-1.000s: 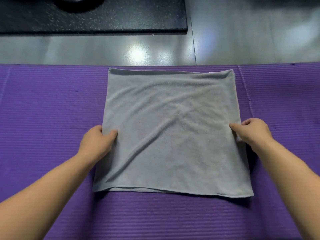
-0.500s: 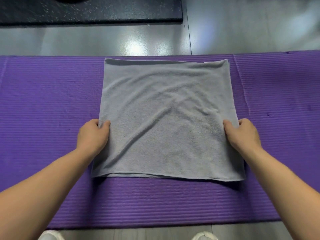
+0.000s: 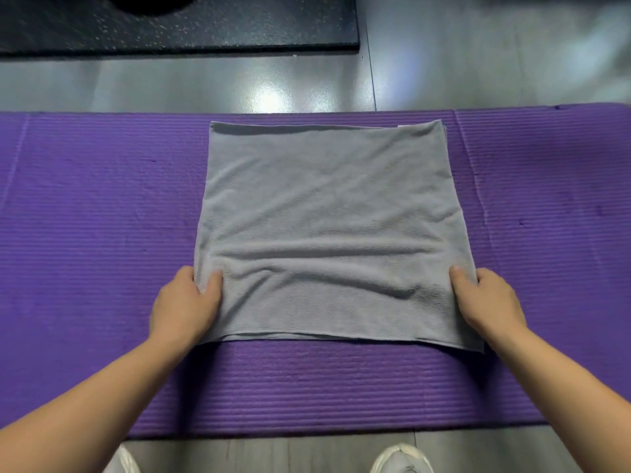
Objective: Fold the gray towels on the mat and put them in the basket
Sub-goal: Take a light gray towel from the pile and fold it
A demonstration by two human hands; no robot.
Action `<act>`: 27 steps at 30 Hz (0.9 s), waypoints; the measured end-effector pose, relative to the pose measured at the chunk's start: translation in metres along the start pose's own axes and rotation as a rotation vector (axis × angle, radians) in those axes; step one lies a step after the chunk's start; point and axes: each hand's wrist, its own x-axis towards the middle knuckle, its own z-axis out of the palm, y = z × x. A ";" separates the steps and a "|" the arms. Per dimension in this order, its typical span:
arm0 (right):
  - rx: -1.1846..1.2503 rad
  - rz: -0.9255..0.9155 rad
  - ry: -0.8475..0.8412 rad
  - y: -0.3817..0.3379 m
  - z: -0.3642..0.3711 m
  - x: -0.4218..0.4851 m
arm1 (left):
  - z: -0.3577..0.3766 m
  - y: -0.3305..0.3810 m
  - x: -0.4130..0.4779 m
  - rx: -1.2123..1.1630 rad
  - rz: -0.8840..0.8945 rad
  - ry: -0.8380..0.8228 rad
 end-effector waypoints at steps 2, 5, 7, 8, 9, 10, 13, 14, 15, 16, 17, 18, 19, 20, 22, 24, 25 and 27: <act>0.035 0.022 0.025 0.010 0.008 -0.013 | 0.006 -0.007 -0.012 -0.004 -0.012 0.006; 0.037 0.006 0.084 0.016 0.012 -0.023 | 0.005 -0.010 -0.016 -0.024 -0.029 0.026; -0.032 0.000 0.091 0.019 0.012 -0.028 | 0.003 -0.012 -0.019 -0.020 -0.006 0.027; -0.069 0.010 0.084 0.019 0.012 -0.030 | 0.001 -0.013 -0.022 -0.013 0.007 0.025; -0.104 0.025 0.077 0.018 0.011 -0.032 | 0.000 -0.012 -0.025 -0.002 0.016 0.019; -0.134 0.029 0.085 0.016 0.009 -0.034 | 0.000 -0.012 -0.028 0.011 0.019 0.012; -0.194 -0.135 0.246 -0.005 0.005 -0.034 | 0.001 -0.009 -0.032 0.001 -0.004 0.007; -0.228 -0.248 0.282 -0.020 0.005 -0.034 | 0.000 -0.008 -0.032 -0.016 -0.024 0.007; -0.258 -0.384 0.270 -0.037 0.007 -0.032 | 0.000 -0.007 -0.031 -0.030 -0.042 0.002; -0.269 -0.523 0.197 -0.059 0.011 -0.031 | 0.000 -0.005 -0.031 -0.038 -0.057 -0.009; -0.254 -0.625 0.074 -0.084 0.015 -0.030 | -0.001 -0.005 -0.031 -0.047 -0.071 -0.018; -0.217 -0.686 -0.078 -0.111 0.020 -0.028 | -0.001 -0.005 -0.031 -0.059 -0.088 -0.027; -0.175 -0.725 -0.221 -0.140 0.025 -0.026 | -0.002 -0.005 -0.031 -0.077 -0.104 -0.034; -0.145 -0.761 -0.335 -0.169 0.030 -0.024 | -0.003 -0.006 -0.031 -0.101 -0.120 -0.041; -0.123 -0.857 -0.410 -0.226 0.040 -0.018 | -0.006 -0.009 -0.032 -0.174 -0.137 -0.054; -0.107 -0.926 -0.375 -0.281 0.053 -0.001 | -0.007 -0.013 -0.032 -0.238 -0.156 -0.076; -0.098 -0.941 -0.361 -0.307 0.062 0.009 | -0.007 -0.016 -0.032 -0.263 -0.171 -0.093; -0.059 -0.940 -0.321 -0.353 0.079 0.029 | -0.007 -0.021 -0.029 -0.377 -0.215 -0.137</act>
